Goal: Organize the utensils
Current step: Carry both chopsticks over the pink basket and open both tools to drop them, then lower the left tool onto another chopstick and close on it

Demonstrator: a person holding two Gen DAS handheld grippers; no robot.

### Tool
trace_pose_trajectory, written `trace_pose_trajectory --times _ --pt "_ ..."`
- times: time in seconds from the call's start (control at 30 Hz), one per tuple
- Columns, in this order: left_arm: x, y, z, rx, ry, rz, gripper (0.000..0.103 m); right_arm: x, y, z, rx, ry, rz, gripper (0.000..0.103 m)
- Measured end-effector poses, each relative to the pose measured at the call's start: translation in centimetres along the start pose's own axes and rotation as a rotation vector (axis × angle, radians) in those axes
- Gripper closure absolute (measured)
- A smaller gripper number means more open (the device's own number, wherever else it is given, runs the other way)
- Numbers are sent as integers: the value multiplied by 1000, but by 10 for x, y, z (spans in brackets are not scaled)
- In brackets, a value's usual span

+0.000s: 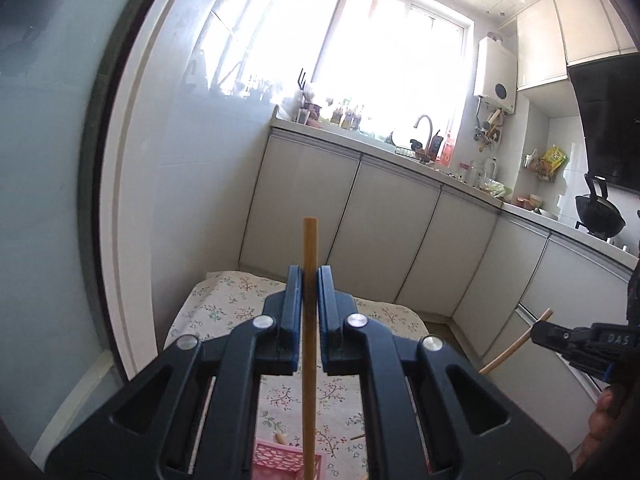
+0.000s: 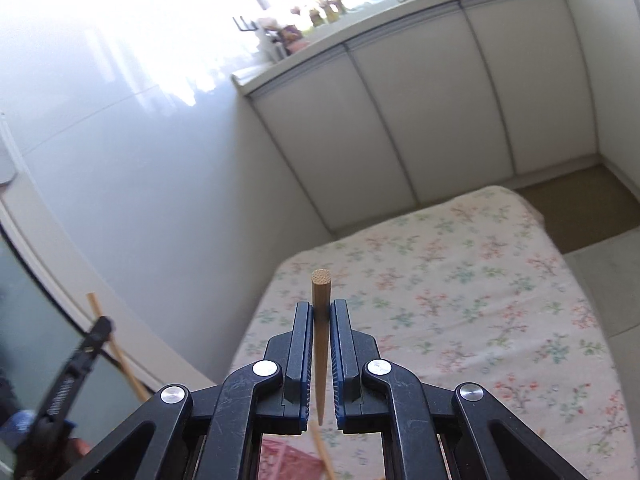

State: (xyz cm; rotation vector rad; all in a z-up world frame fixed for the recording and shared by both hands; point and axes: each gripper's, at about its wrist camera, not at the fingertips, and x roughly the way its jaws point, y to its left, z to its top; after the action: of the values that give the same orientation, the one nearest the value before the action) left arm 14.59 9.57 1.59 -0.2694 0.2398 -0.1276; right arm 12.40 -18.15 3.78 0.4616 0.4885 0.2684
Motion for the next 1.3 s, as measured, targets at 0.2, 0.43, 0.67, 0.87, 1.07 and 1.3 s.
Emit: trace_pose_trajectory --times 0.2,0.43,0.67,0.87,1.07,1.3 --pt "17 -7 -13 79 -5 33 95 0 17 -3 -7 15 73 96" --pt "27 -15 -30 202 -31 58 95 22 24 -18 -21 108 126 96" --pt "33 -14 -38 242 -4 48 95 61 34 -51 -89 221 90 96" --pt "33 -6 -34 200 53 47 92 79 32 -65 -78 288 82 90" --pt "29 -2 -26 125 136 50 58 67 20 -52 -24 254 90 73" --pt "19 -14 -27 111 278 44 39 46 7 -36 -24 227 51 61"
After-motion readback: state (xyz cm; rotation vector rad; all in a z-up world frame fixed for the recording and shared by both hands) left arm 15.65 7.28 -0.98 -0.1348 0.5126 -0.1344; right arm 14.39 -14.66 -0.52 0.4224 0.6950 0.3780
